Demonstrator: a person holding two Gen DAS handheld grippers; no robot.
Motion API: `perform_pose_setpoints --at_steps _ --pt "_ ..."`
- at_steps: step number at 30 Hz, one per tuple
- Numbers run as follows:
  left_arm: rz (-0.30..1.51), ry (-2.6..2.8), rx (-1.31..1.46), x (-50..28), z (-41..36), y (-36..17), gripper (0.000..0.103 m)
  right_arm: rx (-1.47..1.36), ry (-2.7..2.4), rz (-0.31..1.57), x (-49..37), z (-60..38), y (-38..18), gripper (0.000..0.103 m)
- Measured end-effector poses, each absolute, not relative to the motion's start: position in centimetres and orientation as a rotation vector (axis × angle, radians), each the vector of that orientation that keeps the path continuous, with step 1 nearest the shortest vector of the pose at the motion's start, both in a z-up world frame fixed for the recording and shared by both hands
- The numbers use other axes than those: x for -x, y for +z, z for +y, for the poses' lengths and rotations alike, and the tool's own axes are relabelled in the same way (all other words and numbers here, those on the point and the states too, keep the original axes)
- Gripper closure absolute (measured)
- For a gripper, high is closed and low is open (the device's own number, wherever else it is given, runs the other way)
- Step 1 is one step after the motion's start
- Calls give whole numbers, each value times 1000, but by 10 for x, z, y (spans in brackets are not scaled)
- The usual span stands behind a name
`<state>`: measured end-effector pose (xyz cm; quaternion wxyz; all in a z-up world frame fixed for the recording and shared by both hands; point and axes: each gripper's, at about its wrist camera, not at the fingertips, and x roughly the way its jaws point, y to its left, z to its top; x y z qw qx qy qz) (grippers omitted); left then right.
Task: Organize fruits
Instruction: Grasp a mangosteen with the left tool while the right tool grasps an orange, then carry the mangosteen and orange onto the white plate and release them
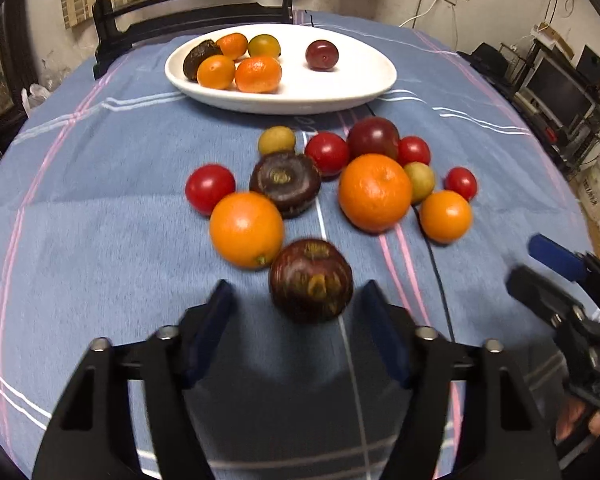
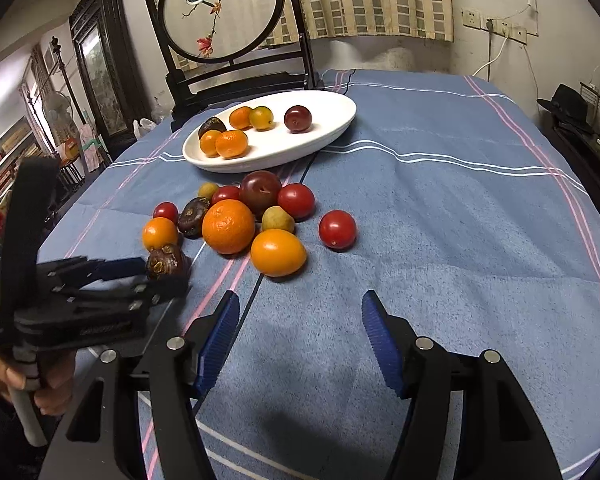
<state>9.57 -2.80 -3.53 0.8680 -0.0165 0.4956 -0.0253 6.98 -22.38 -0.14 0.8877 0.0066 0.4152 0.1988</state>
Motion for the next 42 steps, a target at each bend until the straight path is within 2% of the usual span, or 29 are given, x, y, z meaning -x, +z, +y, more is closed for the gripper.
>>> perform_pose_setpoints --at_steps 1,2,19,28,29,30,31,38,42 --pt "1039 -52 29 -98 -30 -35 53 -16 417 865 -70 -224 -2 38" --pt "1041 -51 34 -100 -31 -34 63 -17 418 867 -70 -224 -2 37" --pt "991 -122 71 -79 -9 -15 63 103 415 980 -96 -184 -21 37" --pt "996 -101 106 -77 16 -16 63 156 387 976 -119 -161 -23 39" --pt "996 -100 108 -77 17 -16 63 163 381 975 -122 -159 -23 43" --pt "995 -98 108 -77 19 -16 63 170 374 975 -124 -157 -24 57" --pt "995 -97 107 -77 19 -15 63 184 353 975 -126 -157 -24 62" --pt "970 -108 72 -80 18 -3 63 111 363 962 -118 -175 -13 63" --pt "933 -127 43 -91 12 16 63 58 406 900 -112 -185 14 63"
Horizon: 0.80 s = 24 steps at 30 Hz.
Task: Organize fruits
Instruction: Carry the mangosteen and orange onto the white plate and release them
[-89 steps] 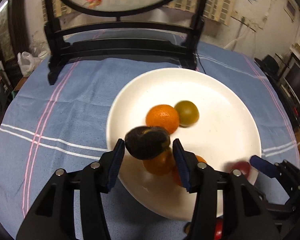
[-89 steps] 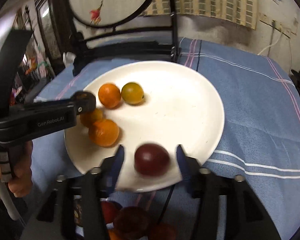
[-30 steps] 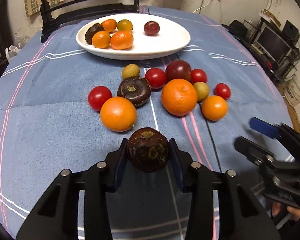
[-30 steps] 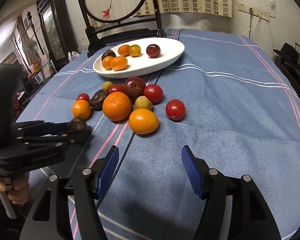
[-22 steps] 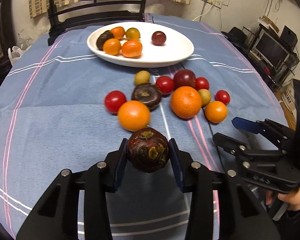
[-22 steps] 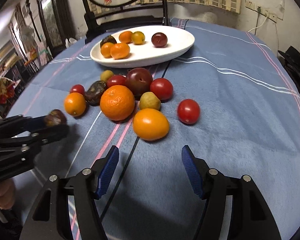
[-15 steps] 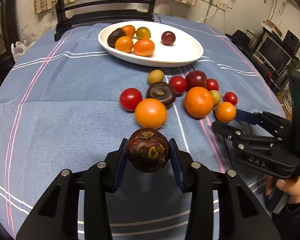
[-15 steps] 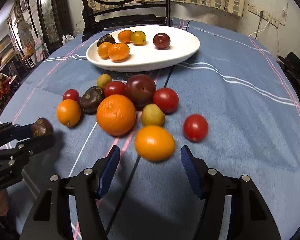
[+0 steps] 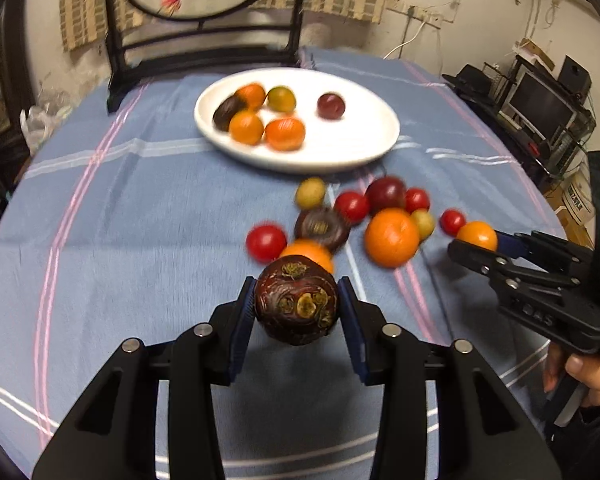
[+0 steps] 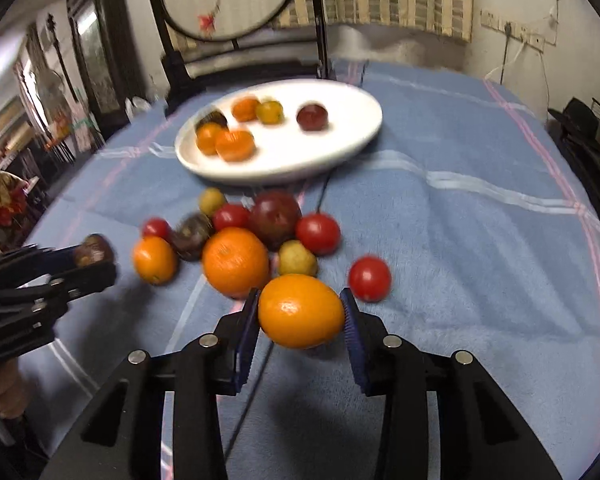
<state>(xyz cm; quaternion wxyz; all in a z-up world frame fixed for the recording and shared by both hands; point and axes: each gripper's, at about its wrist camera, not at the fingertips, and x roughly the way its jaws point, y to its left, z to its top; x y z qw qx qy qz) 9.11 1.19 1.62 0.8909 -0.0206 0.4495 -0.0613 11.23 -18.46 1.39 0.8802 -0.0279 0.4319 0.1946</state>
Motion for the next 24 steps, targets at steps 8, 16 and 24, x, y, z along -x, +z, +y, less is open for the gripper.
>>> perform_pose_setpoints --at_steps 8,16,24 --pt "873 -123 57 -149 9 52 63 67 457 781 -137 -171 59 63" --pt "911 -80 63 -228 9 45 63 97 474 817 -196 -143 48 63" --pt "968 -78 65 -269 4 18 63 137 477 884 -233 -122 22 63"
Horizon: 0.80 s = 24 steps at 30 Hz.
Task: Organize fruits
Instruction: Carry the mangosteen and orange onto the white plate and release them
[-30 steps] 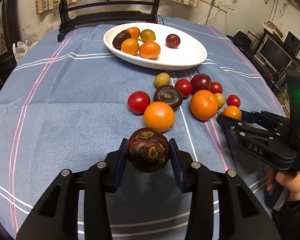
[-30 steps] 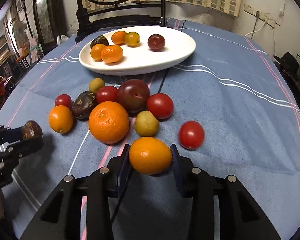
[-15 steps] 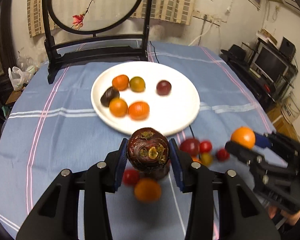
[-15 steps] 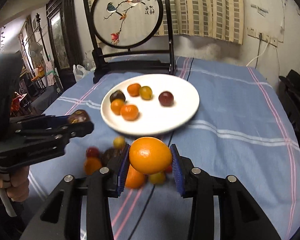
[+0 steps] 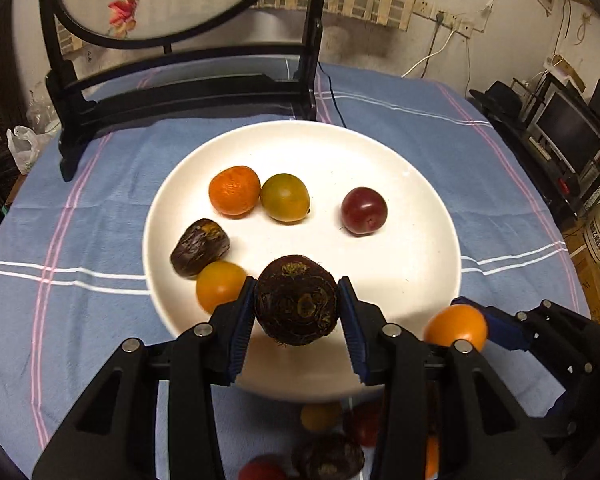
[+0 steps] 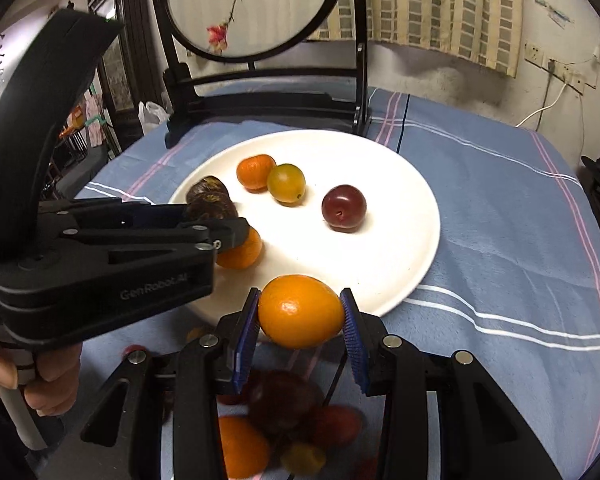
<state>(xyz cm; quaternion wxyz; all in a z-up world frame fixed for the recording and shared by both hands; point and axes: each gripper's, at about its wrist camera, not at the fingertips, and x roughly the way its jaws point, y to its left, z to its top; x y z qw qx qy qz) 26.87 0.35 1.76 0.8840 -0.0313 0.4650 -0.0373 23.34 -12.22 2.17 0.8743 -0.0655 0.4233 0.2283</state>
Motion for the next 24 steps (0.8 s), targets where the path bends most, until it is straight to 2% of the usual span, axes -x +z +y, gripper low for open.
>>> perform_pose_setpoints --at_steps 3,5,8,15,24 --pt "976 -84 95 -278 4 14 59 140 469 895 -240 -120 15 62" --pt "966 -87 116 -282 5 16 40 129 468 906 -242 -121 11 62" --pt "930 -90 118 -279 5 24 34 131 466 894 -238 -123 13 54" --pt "912 -79 128 -255 13 33 29 129 448 861 -218 -136 26 47" --pt "932 -31 155 -206 35 23 25 98 419 851 -174 -166 32 44"
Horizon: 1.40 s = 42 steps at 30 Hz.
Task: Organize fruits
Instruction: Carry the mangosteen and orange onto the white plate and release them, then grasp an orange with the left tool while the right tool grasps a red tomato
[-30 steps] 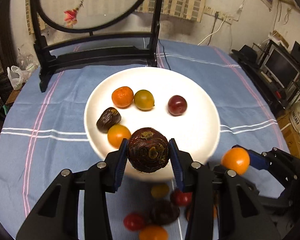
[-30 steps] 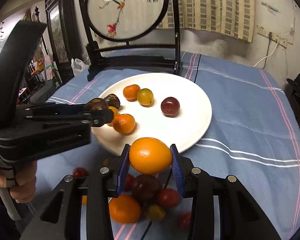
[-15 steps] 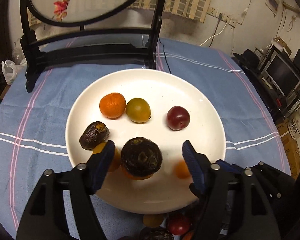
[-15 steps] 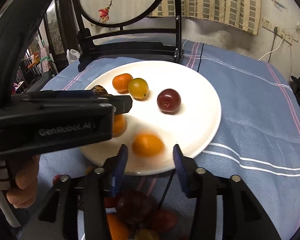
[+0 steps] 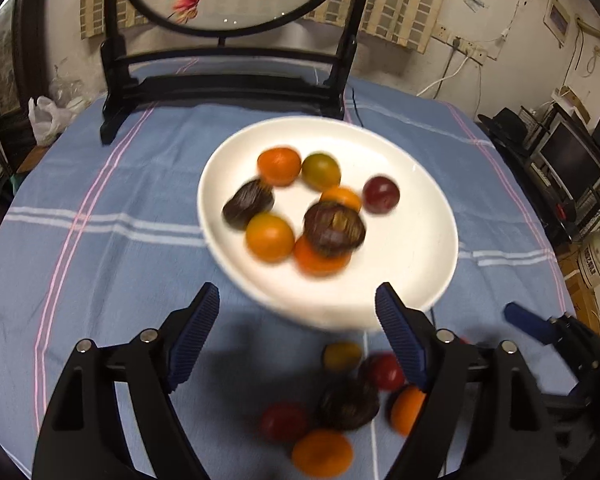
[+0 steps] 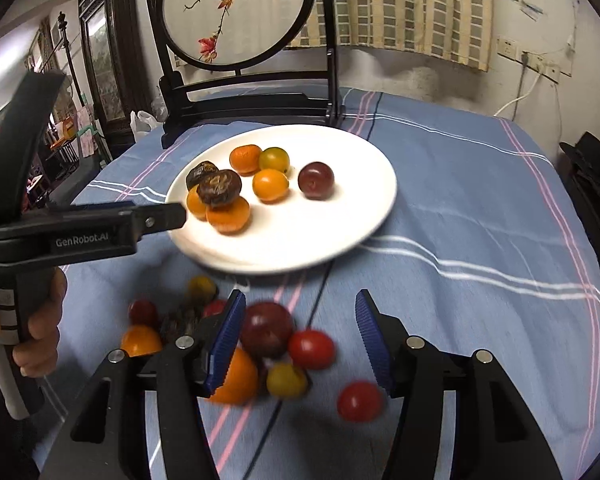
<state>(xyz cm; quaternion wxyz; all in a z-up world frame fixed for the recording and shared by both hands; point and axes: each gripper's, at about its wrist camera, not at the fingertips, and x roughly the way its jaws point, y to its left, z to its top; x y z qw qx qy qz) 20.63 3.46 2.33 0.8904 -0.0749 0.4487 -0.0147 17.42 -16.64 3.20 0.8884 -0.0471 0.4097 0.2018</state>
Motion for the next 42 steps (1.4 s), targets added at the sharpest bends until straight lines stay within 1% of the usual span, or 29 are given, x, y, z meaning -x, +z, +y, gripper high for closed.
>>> perform_pose_setpoints --at_steps 2,10,18,23,27,31,34,35,36,38,39,40,42 --pt "932 -26 149 -193 37 20 25 94 411 849 -164 -173 32 39" --pt "953 -22 182 -139 48 6 25 73 387 863 -122 -191 24 39" --pt "980 -53 140 -101 32 -10 25 45 410 889 -88 -193 9 38" --pt "996 -51 136 -98 25 -16 25 46 424 887 -77 -192 8 38" --pt "1012 -39 133 -101 21 -22 25 44 427 885 -72 -195 6 35" --pt "1048 -47 124 -110 14 -30 28 35 428 899 -71 -199 0 35" --pt "1049 -40 89 -114 7 -33 29 36 426 912 -72 -202 -5 35" --pt "1046 -40 79 -115 5 -33 33 34 424 915 -73 -203 -6 35" --pt "1044 -42 66 -117 2 -33 35 33 423 917 -74 -204 -7 35" --pt "1039 -45 46 -120 -1 -34 49 32 419 919 -76 -206 -7 35" --pt "1033 -39 33 -121 -2 -33 53 33 416 920 -78 -206 -7 35" --pt "1028 -53 27 -122 -3 -33 63 34 412 921 -80 -207 -7 35" --pt "1024 -59 25 -123 -4 -33 63 35 404 923 -83 -209 -7 35"
